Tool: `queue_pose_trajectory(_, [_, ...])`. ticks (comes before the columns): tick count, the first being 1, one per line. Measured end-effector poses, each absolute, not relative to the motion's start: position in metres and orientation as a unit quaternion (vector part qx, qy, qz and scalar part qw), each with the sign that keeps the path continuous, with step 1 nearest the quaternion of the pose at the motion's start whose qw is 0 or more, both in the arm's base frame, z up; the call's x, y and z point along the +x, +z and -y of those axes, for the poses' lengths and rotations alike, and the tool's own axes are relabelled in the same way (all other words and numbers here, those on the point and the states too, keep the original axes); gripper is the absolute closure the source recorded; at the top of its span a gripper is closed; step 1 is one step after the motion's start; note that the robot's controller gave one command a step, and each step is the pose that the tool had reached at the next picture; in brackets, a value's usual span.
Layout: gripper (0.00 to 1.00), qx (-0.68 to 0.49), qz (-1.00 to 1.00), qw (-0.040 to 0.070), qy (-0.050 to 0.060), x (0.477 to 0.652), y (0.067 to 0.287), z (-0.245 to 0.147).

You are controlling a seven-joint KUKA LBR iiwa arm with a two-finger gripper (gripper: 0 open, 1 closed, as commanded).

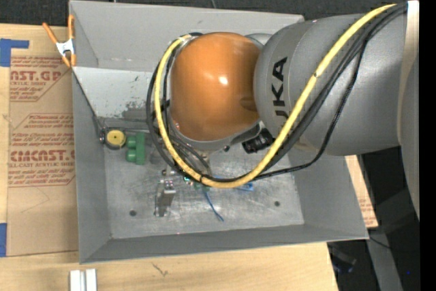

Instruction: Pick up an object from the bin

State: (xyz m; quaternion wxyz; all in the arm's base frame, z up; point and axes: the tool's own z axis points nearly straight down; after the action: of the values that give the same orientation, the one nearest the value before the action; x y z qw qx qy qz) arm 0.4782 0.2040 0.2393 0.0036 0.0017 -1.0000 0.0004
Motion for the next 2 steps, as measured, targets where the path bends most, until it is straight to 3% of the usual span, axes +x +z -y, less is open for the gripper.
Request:
queue_pose_trajectory(1, [0.00,0.043,0.999,0.004,0.001,0.492,0.091,-0.163])
queue_pose_trajectory(2, [0.00,0.021,1.000,-0.002,0.002,0.528,0.115,-0.074])
